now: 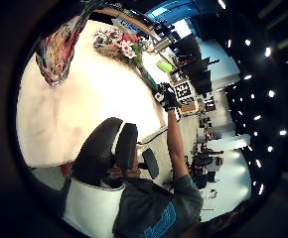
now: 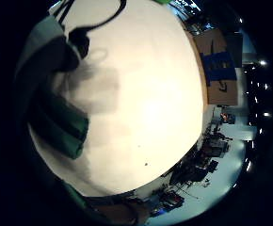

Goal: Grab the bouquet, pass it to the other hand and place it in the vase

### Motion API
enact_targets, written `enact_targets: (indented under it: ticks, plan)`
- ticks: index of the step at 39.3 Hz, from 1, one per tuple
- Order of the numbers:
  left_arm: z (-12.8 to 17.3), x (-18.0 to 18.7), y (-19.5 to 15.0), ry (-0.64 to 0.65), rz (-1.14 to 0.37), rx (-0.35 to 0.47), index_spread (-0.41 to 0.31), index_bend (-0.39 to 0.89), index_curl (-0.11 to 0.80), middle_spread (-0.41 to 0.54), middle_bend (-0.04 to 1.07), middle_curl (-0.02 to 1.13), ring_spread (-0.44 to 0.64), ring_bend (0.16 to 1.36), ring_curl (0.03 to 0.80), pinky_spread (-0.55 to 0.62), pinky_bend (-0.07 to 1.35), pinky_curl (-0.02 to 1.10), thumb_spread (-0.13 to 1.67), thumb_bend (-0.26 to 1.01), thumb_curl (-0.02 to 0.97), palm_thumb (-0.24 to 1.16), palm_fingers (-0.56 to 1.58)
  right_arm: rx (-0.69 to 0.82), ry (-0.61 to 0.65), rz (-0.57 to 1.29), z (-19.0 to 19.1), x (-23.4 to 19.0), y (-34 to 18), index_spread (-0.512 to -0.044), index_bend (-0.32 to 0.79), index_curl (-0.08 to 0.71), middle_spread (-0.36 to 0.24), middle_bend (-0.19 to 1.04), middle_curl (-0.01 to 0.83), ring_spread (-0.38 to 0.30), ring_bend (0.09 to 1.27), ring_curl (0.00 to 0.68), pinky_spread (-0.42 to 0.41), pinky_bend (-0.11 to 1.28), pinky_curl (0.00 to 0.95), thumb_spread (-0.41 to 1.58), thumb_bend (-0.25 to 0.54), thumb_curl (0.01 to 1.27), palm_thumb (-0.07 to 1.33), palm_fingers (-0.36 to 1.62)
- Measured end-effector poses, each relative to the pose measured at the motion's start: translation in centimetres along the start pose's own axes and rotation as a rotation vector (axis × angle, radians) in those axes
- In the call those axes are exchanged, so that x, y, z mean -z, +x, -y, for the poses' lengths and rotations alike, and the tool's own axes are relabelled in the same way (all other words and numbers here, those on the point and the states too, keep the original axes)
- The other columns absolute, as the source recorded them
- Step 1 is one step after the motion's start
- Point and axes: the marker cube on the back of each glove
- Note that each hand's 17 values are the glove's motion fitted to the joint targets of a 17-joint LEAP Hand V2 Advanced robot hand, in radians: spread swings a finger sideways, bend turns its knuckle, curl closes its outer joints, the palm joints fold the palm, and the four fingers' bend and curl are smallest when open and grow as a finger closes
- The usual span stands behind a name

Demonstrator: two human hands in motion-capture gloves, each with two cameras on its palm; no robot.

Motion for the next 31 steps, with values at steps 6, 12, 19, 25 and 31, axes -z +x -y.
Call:
enact_targets:
  ticks: [6, 12, 19, 25, 31]
  plan:
    - [0.1, 0.0, 0.0, 0.002, -0.004, 0.0, -0.054, 0.12, 0.228, 0.072, 0.2, 0.37, 0.21, 0.6, 0.299, 0.38, 0.41, 0.37, 1.02, -0.03, 0.283, 0.27, 0.35, 0.0, 0.049, -0.053, 0.4, -0.5, -0.5, -0.272, 0.05, 0.247, -0.132, 0.39, 0.427, -0.147, 0.63, 0.382, -0.026, 0.59, 0.381, 0.98, 0.02, 0.48, 0.99, 1.18]
    - [0.3, 0.3, -0.1, 0.017, -0.013, 0.004, -0.054, 0.12, 0.229, 0.073, 0.2, 0.37, 0.21, 0.6, 0.299, 0.38, 0.41, 0.37, 1.02, -0.03, 0.284, 0.27, 0.35, -0.035, 0.114, -0.053, 0.1, -0.2, -0.3, -0.277, 0.13, 0.276, -0.165, 0.49, 0.483, -0.193, 0.74, 0.451, -0.197, 0.6, 0.414, 0.7, -0.019, 0.56, 1.02, 1.35]
    - [1.3, 2.0, 0.6, 0.033, -0.034, -0.01, -0.056, 0.12, 0.233, 0.073, 0.2, 0.37, 0.21, 0.59, 0.3, 0.38, 0.41, 0.37, 1.02, -0.03, 0.285, 0.27, 0.35, -0.063, 0.189, 0.075, -1.1, 2.9, -0.7, -0.274, 0.17, 0.314, -0.175, 0.57, 0.524, -0.202, 0.83, 0.493, -0.26, 0.62, 0.434, 0.56, -0.032, 0.6, 0.99, 1.39]
    - [2.7, 5.2, 2.9, 0.031, -0.053, -0.032, -0.058, 0.12, 0.237, 0.067, 0.19, 0.37, 0.21, 0.6, 0.299, 0.38, 0.4, 0.36, 1.02, -0.03, 0.286, 0.27, 0.36, -0.045, 0.29, 0.282, -1.5, 6.4, -1.5, -0.271, 0.18, 0.346, -0.18, 0.6, 0.544, -0.207, 0.87, 0.512, -0.283, 0.65, 0.448, 0.49, -0.029, 0.64, 0.99, 1.37]
    - [4.1, 7.2, 5.5, 0.01, -0.16, -0.111, -0.058, 0.12, 0.242, 0.066, 0.19, 0.38, 0.21, 0.59, 0.298, 0.37, 0.4, 0.36, 1.02, -0.02, 0.287, 0.27, 0.37, 0.003, 0.378, 0.512, -3.2, 10.4, -3.1, -0.269, 0.18, 0.373, -0.183, 0.62, 0.557, -0.205, 0.88, 0.52, -0.292, 0.67, 0.459, 0.45, -0.029, 0.66, 0.98, 1.36]
